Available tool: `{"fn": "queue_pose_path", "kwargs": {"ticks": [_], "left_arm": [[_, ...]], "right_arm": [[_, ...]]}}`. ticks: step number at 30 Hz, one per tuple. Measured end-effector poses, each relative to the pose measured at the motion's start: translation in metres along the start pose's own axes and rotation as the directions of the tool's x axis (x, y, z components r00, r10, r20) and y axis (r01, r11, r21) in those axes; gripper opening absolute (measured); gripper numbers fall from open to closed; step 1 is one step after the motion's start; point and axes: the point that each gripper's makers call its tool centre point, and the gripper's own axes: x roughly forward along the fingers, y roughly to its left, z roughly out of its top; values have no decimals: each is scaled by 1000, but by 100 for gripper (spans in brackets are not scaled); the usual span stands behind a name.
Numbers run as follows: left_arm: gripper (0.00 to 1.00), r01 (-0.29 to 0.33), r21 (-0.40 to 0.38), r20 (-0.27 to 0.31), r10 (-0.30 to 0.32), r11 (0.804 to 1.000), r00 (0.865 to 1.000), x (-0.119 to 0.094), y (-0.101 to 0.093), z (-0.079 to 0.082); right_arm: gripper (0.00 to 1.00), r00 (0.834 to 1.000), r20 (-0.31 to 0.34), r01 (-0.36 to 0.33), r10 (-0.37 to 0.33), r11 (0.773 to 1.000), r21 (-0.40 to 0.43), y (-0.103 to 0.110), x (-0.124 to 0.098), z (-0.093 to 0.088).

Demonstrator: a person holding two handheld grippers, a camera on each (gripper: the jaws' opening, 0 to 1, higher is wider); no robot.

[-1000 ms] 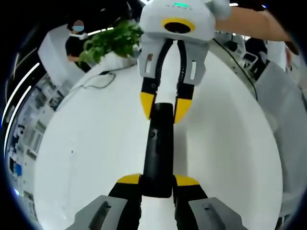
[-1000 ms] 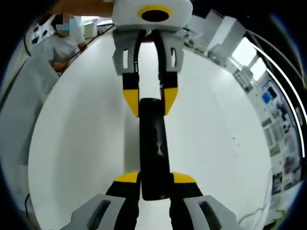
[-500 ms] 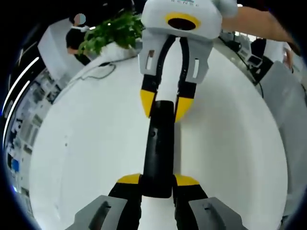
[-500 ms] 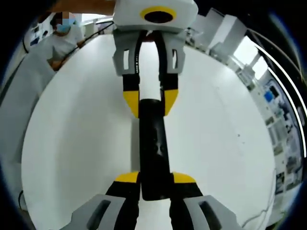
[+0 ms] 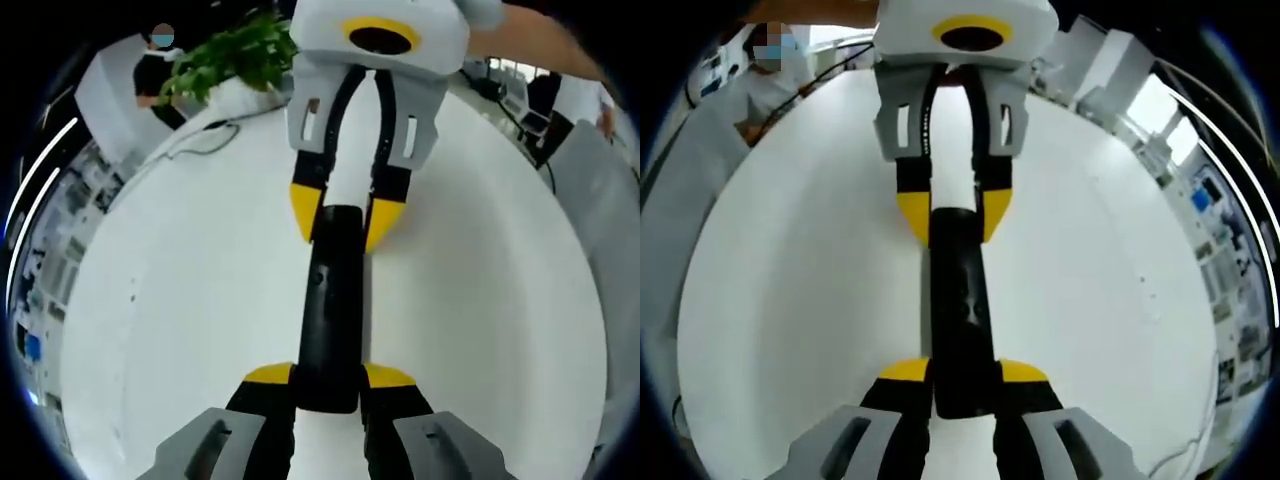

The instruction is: Press the specified remote control buttons in sequence, fully releasing each button before pressing the next.

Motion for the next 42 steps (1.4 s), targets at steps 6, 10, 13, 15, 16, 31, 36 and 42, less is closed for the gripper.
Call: {"fn": "queue_pose_path", "kwargs": {"ticks": [6,10,13,15,16,31,36,42], "left_arm": [[23,0,-6,-6,0,1000,1000,1,1,-2],[23,-1,-1,-8,1,1000,1000,2,2,-2],[23,1,8,-12,-1,1000,1000,2,2,-2],[24,1,-3,-14,-1,1000,1000,2,2,-3],[24,0,0,-15,0,1000,1000,2,2,-3],[24,-12,-3,-24,12,1000,1000,2,1,-2],[26,-25,-4,-21,25,1000,999,2,3,-2],[32,-46,-51,-2,46,998,999,1,7,-4]], "right_arm": [[20,1000,-7,0,0,1000,-8,0,2,0],[20,1000,-7,-1,1,1000,-4,0,2,-1],[20,1000,-12,1,-1,1000,-9,0,2,-1],[20,1000,-16,1,-2,1000,-13,-1,2,-1],[20,1000,-18,2,-2,1000,-14,0,2,-1],[21,1000,-13,2,-2,1000,9,-3,3,-2],[23,1000,-11,14,-14,1000,19,-5,2,-2],[25,1000,-7,30,-30,999,33,-7,1,-3]]}}
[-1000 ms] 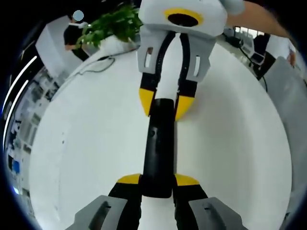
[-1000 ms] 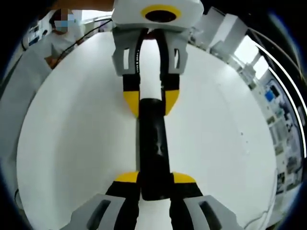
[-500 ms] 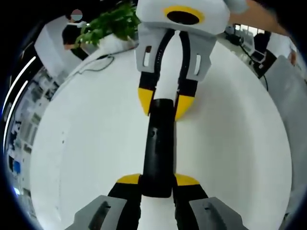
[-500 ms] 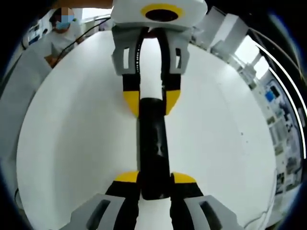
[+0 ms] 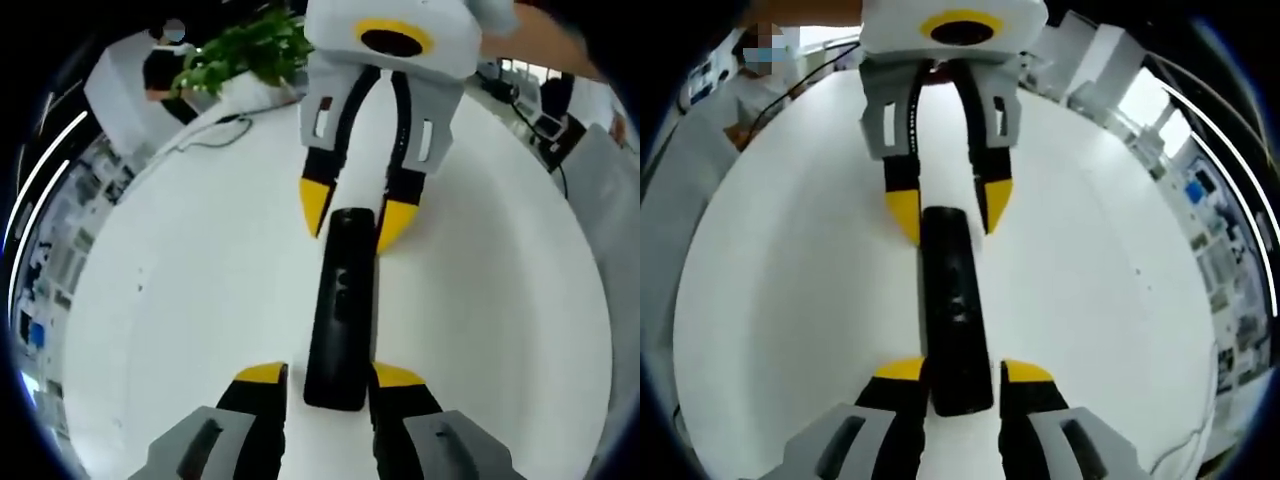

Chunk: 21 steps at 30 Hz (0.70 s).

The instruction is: Press the specified remote control buttons in sequence, fully releasing each button before pressing the next.

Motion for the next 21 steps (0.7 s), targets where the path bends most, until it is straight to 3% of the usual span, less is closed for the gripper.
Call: {"fn": "queue_pose_path", "kwargs": {"ticks": [4,12,21], "left_arm": [[34,-6,-30,11,6,1000,1000,-2,0,-3],[37,-16,-102,46,21,995,999,-8,-3,-10],[38,-39,-155,132,60,987,990,-26,-9,4]], "right_arm": [[25,1000,3,30,-30,999,-13,-2,-1,-1],[26,997,70,39,-43,997,67,-1,-11,4],[29,994,94,48,-58,994,98,7,-19,6]]}}
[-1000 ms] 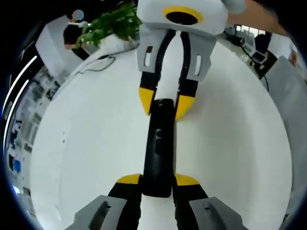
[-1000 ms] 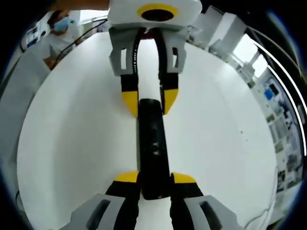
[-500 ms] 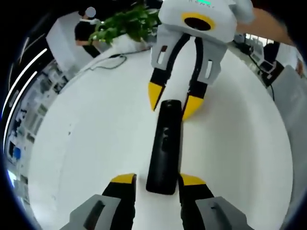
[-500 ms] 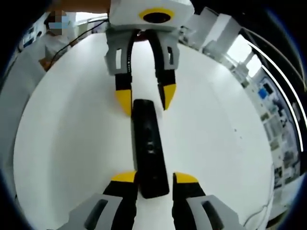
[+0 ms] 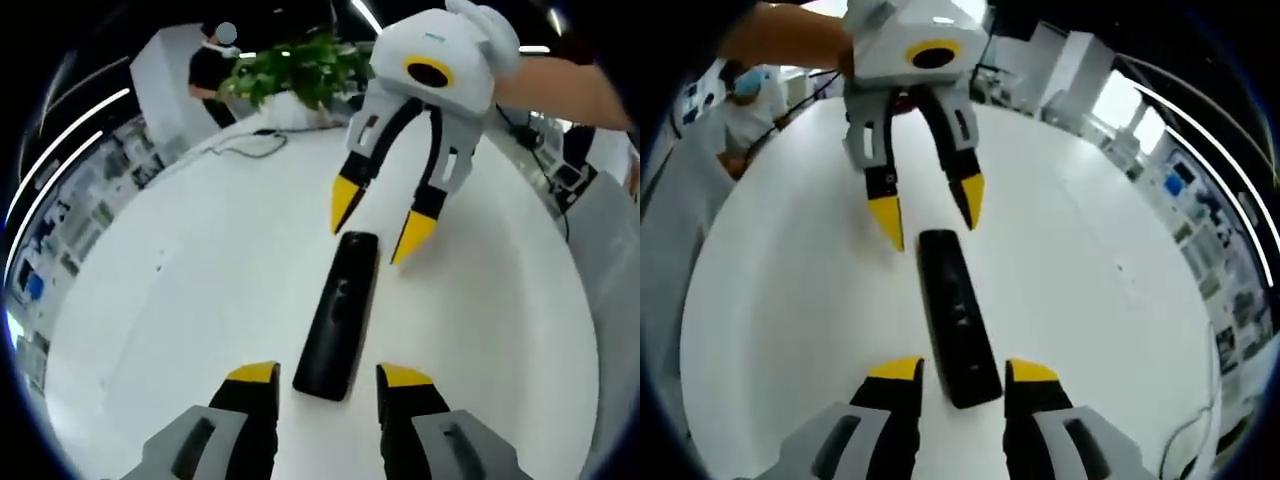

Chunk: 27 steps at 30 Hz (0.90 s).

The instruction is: Press the specified remote control buttons in sequence, fully releasing each button before pressing the next.

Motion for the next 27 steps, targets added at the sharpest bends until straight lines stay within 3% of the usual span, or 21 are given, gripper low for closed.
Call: {"fn": "queue_pose_path", "kwargs": {"ticks": [6,11,18,27], "left_arm": [[39,-18,-24,26,19,1000,999,-12,-2,7],[50,-28,-76,44,31,997,999,-21,-7,8],[50,-47,-102,66,54,994,996,-35,-17,9],[53,-61,-143,143,82,988,986,-60,-35,27]], "right_arm": [[30,1000,11,19,-19,1000,17,0,-8,2],[33,999,32,34,-36,998,49,3,-19,5],[33,996,54,62,-67,994,92,9,-38,4],[37,989,89,102,-117,983,154,19,-61,8]]}}
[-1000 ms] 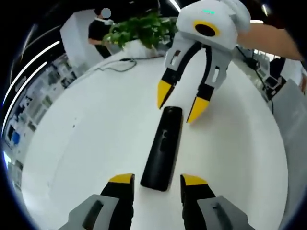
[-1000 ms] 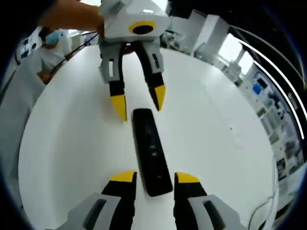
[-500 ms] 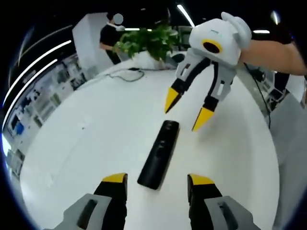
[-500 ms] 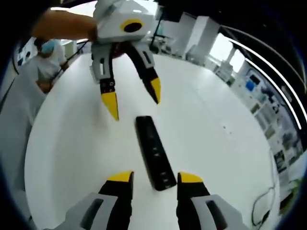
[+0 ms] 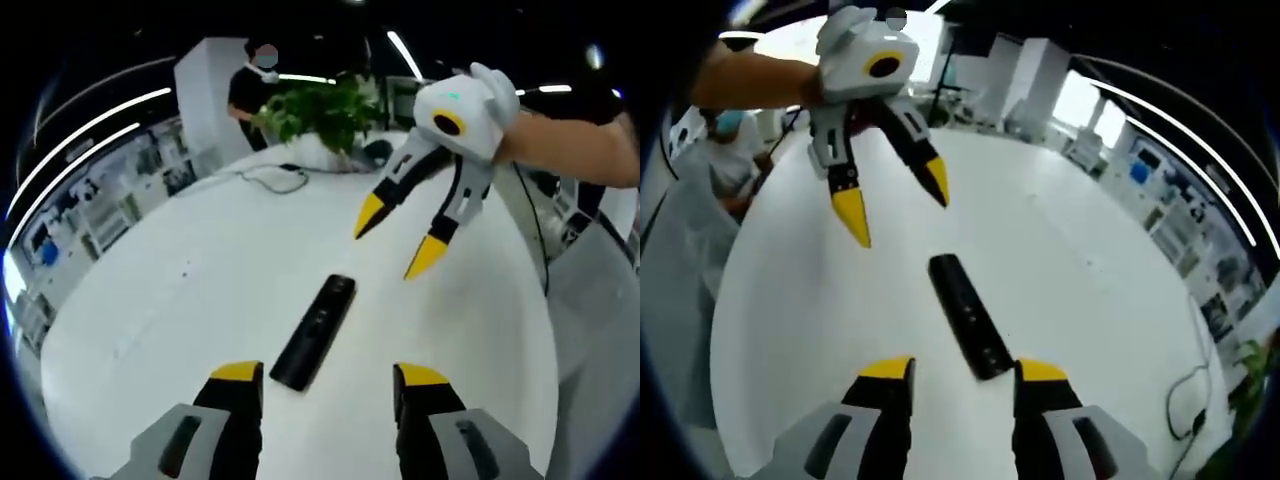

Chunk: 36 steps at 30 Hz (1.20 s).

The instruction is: Press the specified remote control buttons in sequence, fully releasing each button before pressing the next.

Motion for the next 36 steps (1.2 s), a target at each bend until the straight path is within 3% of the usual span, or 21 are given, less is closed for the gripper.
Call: {"fn": "queue_pose_path", "kwargs": {"ticks": [9,18,36], "left_arm": [[58,-29,-10,55,29,1000,998,-23,-16,11],[61,-61,-31,67,63,998,996,-43,-32,3],[63,-107,-35,140,111,994,984,-78,-61,12]], "right_arm": [[39,998,38,40,-41,998,43,21,-28,10],[39,997,57,54,-57,997,56,38,-45,13],[41,990,99,92,-100,992,82,63,-81,13]]}}
